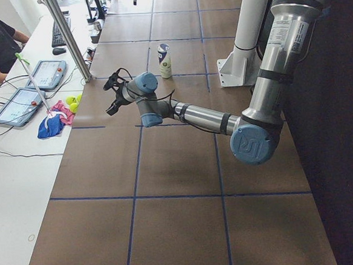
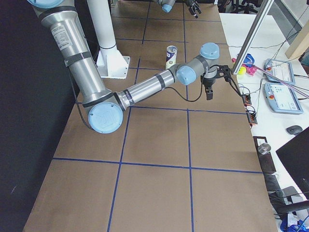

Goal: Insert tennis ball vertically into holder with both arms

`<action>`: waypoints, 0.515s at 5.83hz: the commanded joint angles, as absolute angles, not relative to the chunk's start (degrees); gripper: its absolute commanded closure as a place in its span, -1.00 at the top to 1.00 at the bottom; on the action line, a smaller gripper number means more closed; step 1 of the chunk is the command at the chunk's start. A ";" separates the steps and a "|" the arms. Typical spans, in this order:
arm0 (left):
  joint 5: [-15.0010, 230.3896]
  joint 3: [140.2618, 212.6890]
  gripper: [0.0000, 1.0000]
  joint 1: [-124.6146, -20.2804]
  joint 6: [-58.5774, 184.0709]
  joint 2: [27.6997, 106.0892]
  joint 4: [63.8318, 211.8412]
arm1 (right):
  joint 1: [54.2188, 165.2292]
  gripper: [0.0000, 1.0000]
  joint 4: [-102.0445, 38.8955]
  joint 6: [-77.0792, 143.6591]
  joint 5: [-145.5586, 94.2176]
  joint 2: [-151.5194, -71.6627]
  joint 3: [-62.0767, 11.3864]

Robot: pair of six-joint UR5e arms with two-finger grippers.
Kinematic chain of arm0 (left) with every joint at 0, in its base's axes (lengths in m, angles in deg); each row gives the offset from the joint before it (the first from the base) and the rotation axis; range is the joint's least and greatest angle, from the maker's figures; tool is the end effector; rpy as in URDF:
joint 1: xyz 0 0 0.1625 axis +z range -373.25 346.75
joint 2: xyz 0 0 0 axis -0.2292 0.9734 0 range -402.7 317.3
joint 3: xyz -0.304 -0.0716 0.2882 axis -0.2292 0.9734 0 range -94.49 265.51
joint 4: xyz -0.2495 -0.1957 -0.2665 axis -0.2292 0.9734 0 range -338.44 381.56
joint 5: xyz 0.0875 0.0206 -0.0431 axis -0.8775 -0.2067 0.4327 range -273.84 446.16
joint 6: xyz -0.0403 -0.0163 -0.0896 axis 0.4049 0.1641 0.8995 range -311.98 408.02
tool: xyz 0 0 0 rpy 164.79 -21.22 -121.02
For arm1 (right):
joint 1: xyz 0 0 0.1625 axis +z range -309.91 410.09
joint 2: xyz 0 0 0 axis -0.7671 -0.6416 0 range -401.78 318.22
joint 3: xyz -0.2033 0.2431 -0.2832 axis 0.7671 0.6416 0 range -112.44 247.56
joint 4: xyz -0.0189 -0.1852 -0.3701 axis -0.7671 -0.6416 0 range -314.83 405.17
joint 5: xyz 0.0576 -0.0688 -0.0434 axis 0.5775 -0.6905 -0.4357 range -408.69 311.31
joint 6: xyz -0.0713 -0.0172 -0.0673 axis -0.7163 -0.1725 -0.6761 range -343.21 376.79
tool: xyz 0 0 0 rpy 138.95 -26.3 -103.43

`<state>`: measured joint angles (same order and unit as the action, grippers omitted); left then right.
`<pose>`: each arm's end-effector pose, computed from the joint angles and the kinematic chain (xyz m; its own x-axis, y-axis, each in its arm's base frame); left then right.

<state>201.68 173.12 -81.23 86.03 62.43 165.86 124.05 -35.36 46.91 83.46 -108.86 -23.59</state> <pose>0.1468 -0.6042 0.4295 0.6321 0.3337 -0.6994 0.3085 0.7196 0.6221 -0.1151 -0.6407 0.4003 0.6432 -0.0834 0.7611 -0.1070 0.9745 0.1972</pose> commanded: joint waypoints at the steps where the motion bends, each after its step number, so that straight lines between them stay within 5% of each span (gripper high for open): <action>1: 215.41 172.61 1.00 -92.58 73.05 61.55 148.04 | 130.21 0.98 -35.25 37.50 85.24 -112.25 -20.25; 3: 216.86 172.87 0.97 -98.57 54.84 59.96 129.28 | 132.88 0.99 -35.69 35.34 86.22 -115.67 -19.19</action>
<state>216.19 173.05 -95.87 65.73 60.73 137.00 131.60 -35.59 36.35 85.90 -113.58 -19.62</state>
